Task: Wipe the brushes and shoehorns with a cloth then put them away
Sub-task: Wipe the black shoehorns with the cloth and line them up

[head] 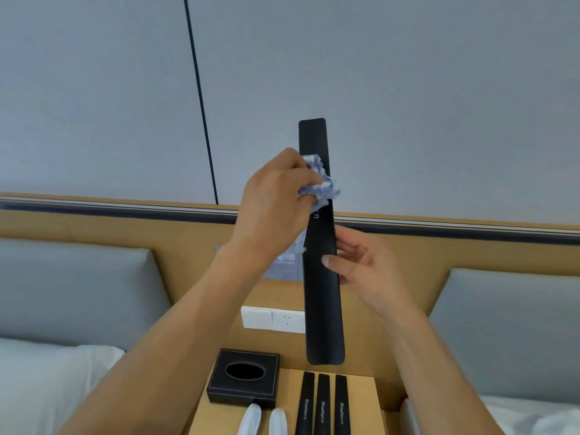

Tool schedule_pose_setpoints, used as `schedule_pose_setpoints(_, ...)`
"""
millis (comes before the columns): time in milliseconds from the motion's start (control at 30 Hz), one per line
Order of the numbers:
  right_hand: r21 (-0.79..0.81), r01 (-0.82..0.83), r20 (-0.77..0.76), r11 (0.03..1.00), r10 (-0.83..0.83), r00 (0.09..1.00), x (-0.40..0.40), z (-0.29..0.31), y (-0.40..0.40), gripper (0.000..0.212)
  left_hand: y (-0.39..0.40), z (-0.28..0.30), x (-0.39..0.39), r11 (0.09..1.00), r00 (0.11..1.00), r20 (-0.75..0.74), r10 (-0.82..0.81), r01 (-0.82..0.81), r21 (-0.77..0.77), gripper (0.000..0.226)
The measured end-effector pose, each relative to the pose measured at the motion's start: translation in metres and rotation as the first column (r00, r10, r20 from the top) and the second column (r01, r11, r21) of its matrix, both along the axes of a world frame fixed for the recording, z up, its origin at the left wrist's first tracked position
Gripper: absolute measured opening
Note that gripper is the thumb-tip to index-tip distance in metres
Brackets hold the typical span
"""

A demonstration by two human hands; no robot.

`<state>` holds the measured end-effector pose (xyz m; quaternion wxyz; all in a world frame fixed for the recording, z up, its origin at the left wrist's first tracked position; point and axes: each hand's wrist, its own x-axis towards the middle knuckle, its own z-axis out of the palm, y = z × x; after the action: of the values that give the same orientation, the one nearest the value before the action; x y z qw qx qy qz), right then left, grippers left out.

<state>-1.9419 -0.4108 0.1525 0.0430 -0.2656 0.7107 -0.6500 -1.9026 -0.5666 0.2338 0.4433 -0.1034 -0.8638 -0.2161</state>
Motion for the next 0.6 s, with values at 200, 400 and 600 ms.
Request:
schedule_pose_setpoints(200, 0.032, -0.009, 0.016, 0.999, 0.009, 1.000, 0.006, 0.001, -0.001, 0.043, -0.014, 0.053, -0.023, 0.990, 0.989, -0.038, 0.144, -0.144, 0.006, 0.014)
schedule_pose_setpoints(400, -0.011, -0.026, -0.030, 1.000, 0.026, 0.999, 0.007, 0.006, 0.002, 0.041, -0.004, 0.064, -0.028, 0.982, 0.977, -0.102, 0.187, -0.186, 0.025, 0.017)
schedule_pose_setpoints(600, -0.126, -0.002, 0.011, 0.992, 0.004, 1.000, 0.004, 0.001, 0.000, 0.044, 0.017, 0.029, -0.022, 0.987, 0.988, 0.004, 0.155, -0.155, -0.033, 0.016)
